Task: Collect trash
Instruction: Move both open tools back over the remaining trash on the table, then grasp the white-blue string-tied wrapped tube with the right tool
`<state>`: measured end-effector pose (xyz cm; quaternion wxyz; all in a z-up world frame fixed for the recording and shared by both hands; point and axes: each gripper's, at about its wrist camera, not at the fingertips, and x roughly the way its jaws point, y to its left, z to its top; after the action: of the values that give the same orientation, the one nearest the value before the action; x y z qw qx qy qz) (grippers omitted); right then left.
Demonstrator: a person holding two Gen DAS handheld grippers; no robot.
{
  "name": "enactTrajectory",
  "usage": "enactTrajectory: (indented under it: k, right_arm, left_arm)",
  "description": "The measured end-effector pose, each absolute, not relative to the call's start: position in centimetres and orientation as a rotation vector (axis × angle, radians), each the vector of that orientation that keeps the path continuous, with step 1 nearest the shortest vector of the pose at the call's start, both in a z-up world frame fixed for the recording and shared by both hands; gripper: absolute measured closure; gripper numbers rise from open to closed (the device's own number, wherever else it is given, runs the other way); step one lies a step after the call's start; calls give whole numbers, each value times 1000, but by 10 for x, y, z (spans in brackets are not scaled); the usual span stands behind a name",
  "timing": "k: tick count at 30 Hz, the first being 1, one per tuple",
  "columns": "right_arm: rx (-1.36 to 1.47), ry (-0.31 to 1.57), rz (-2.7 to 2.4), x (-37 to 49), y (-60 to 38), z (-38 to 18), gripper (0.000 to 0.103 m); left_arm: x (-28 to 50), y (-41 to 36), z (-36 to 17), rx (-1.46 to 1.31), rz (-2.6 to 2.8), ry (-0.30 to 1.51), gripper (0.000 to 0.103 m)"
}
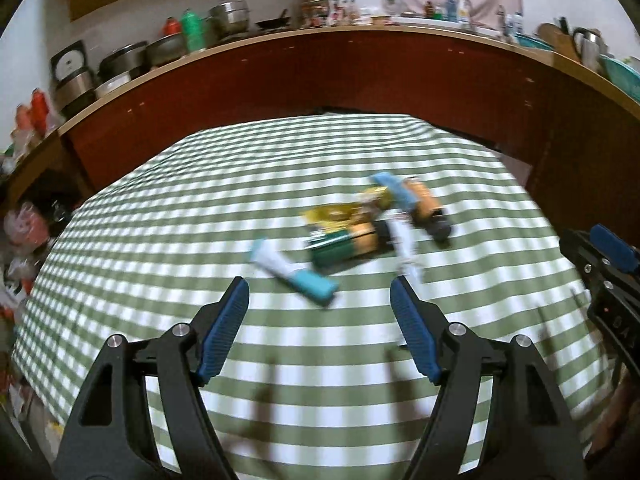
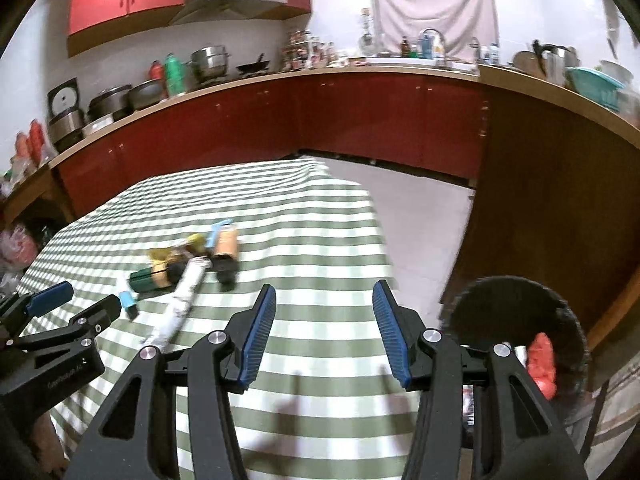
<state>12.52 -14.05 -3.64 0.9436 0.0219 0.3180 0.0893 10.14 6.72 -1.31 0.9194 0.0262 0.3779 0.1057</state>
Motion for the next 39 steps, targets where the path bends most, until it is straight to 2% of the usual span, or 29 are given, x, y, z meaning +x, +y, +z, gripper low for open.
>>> enactTrajectory:
  k: [14,26,28,32,34,39]
  right_arm:
    - [-38,710,289,136,-59,-43,53]
    - [-86,817,310,147,-26,-58,54]
    - [-92,834,312,148,-24,-61,58]
    - [-100,878,327,152,-22,-69,77]
    - [-92,880,339,152,-22,-70,82]
    - [-81,881,355,150,-22,-72,85]
  left_arm:
    - [85,152,-21,-4,331,796,31]
    - [90,171,-28,-40,327,810,31]
    - [91,171,-29,-44,320,814,31]
    - [94,171,-32,-50,310,825,31]
    - [95,170,-35,-50,306,831,30]
    - [97,169,-38,-60,304,841,28]
